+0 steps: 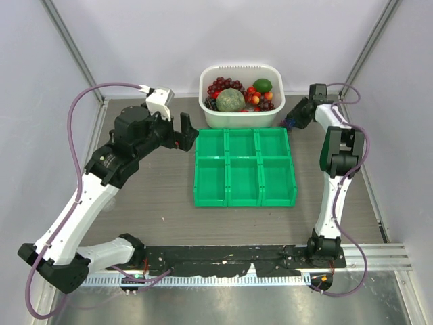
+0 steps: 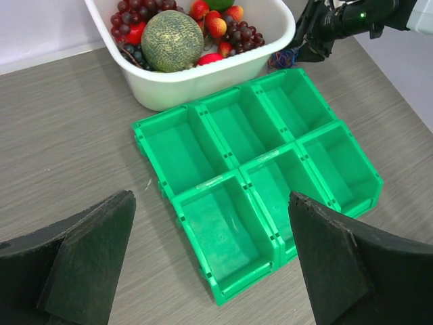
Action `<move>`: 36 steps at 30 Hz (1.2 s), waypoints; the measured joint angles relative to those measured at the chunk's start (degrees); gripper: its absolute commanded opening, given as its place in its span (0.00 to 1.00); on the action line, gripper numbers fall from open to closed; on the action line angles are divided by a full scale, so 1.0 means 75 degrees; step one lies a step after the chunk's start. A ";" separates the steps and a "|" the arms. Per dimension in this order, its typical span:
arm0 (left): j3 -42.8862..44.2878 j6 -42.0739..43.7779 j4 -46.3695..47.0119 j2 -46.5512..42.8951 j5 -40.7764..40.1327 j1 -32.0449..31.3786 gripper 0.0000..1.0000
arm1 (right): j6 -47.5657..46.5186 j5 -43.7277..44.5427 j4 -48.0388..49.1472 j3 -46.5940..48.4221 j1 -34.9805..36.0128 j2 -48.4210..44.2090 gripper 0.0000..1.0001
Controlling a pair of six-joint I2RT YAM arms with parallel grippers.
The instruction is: Untangle the cables
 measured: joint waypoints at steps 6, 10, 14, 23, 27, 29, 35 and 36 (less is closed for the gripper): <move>0.0117 -0.0003 -0.0169 -0.0003 -0.0131 0.0000 1.00 | -0.0044 0.0408 -0.0052 0.0003 0.0087 -0.0064 0.06; 0.0117 -0.0414 -0.0286 -0.0003 -0.0143 0.0000 0.97 | -0.0423 0.1005 -0.0172 -0.0839 0.0090 -0.0825 0.01; 0.0149 -0.1049 -0.0513 0.0050 -0.0143 -0.0003 0.89 | -0.0912 0.1527 -0.0431 -0.2463 0.0085 -0.2532 0.01; -0.0248 -0.3200 -0.1364 0.0099 -0.0201 -0.0003 0.76 | -0.1649 0.2011 -0.1215 -0.4199 0.0498 -0.6770 0.01; -0.1105 -0.4127 -0.1588 -0.0437 -0.0277 -0.0003 0.72 | -0.1810 0.1757 -0.1262 -0.4162 0.2218 -0.8020 0.01; -0.1480 -0.4567 -0.1818 -0.0903 -0.0458 -0.0003 0.72 | -0.1746 0.1393 -0.1186 -0.4130 0.3456 -0.8271 0.01; -0.1708 -0.5237 -0.2626 -0.3348 -0.1612 -0.0003 0.74 | -0.1422 0.1061 -0.0481 -0.4095 0.6668 -0.7720 0.01; -0.1708 -0.5251 -0.2669 -0.3468 -0.1682 -0.0003 0.74 | -0.1352 0.1084 -0.0338 -0.3987 0.7248 -0.7385 0.01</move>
